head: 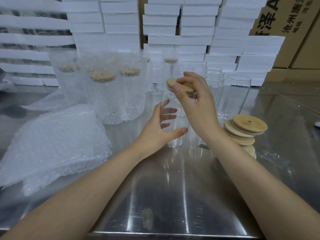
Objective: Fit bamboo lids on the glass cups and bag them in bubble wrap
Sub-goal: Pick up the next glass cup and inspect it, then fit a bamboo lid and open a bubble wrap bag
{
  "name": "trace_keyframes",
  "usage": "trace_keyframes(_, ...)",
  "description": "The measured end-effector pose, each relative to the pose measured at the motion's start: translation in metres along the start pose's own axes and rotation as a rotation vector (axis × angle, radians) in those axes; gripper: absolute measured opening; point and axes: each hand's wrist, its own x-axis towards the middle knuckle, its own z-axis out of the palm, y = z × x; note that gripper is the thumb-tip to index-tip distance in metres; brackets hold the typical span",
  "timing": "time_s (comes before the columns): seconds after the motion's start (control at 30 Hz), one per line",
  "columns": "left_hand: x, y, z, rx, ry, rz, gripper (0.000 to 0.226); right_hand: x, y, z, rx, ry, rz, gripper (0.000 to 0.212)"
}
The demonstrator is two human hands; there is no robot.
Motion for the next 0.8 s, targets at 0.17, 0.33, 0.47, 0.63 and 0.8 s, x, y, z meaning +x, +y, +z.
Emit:
trace_keyframes(0.17,0.001,-0.001,-0.003,-0.008,-0.027,-0.012,0.095,-0.004,0.003,0.004,-0.162,-0.069,-0.286,0.022)
trace_keyframes(0.33,0.004,0.000,-0.003,-0.012,-0.042,-0.028,0.093,0.003,0.010,0.014,-0.146,0.010,-0.312,0.021)
trace_keyframes(0.47,0.009,-0.002,-0.006,0.034,0.020,-0.074,0.094,0.009,0.019,0.027,-0.028,0.044,-0.250,0.023)
trace_keyframes(0.63,0.011,0.002,-0.021,0.377,0.061,-0.129,0.109,-0.019,0.055,0.032,-0.016,-0.293,-0.075,0.092)
trace_keyframes(0.8,0.008,0.037,-0.060,1.015,0.123,-0.119,0.044,-0.018,0.065,0.027,0.094,-0.362,0.109,0.104)
